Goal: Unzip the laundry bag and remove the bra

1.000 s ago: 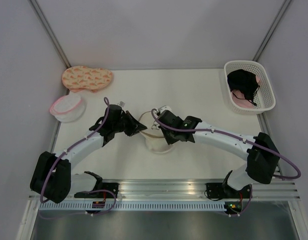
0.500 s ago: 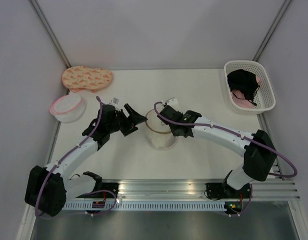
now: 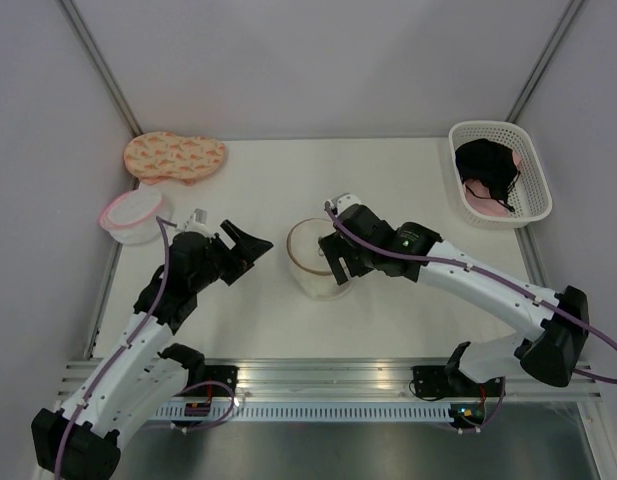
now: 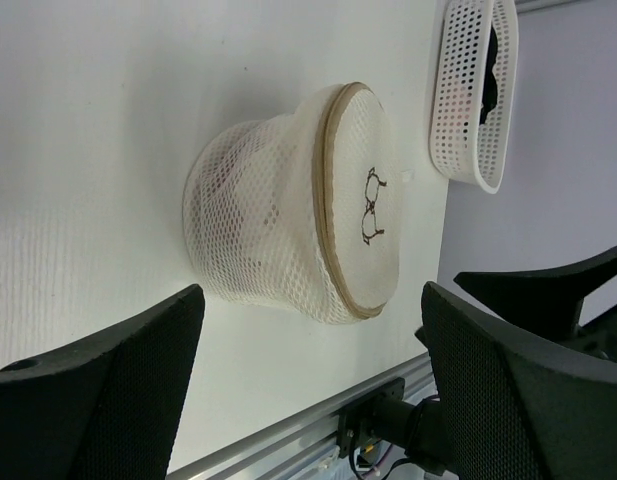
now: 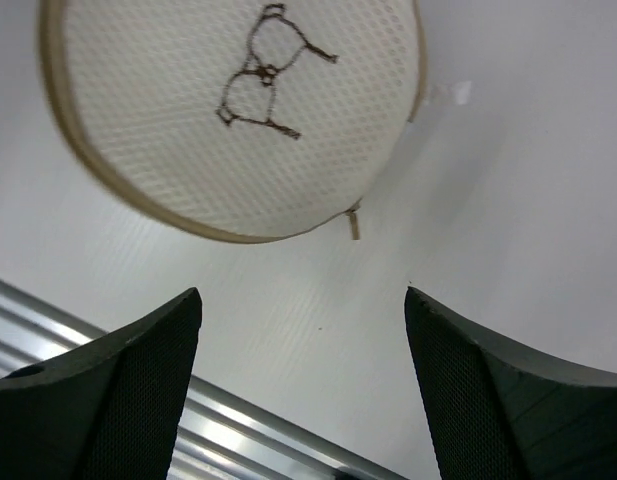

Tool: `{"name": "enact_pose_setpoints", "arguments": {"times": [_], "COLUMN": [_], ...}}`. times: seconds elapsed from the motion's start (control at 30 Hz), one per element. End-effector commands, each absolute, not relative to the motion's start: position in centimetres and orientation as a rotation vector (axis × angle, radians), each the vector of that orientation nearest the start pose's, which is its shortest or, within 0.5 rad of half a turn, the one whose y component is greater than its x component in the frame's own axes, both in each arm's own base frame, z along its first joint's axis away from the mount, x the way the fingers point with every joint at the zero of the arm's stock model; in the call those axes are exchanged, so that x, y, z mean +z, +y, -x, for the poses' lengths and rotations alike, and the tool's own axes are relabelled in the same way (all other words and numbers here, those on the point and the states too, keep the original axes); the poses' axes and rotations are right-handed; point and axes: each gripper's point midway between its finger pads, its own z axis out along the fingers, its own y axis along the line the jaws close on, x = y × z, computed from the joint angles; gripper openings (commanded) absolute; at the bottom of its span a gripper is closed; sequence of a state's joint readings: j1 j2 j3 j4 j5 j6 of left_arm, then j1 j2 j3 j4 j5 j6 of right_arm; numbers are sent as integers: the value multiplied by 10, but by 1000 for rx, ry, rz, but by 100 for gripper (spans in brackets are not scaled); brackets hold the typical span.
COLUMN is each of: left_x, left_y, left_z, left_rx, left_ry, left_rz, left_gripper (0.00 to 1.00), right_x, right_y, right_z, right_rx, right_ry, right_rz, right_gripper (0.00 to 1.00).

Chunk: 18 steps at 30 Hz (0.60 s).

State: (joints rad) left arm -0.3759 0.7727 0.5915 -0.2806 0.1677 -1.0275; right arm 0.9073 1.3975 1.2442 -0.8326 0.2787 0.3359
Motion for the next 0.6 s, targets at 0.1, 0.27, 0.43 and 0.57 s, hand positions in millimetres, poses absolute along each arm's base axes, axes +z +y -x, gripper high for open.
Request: {"name": "enact_pose_setpoints", "arguments": {"times": [0.1,0.27,0.43,0.57], "left_x": [189,183,180,177], "left_y": [-155,-154,-151,-150], "left_z": [-235,-228,-223,-221], "left_rx": [-982,-989,-990,-986], "left_ry": [2083,2103,2101,2104], "left_rz": [594,604,612,620], "left_gripper": [92,92,92,92], "right_x": [214,195,186,173], "right_y": [275,295,306,308], "right_z": [-228,-251,-257,-257], "right_rx": [383,322,311,303], "right_ry": [2315,2325,2340,2358], "right_rz": [664,673,702,720], "right_gripper": [84,82,76,58]}}
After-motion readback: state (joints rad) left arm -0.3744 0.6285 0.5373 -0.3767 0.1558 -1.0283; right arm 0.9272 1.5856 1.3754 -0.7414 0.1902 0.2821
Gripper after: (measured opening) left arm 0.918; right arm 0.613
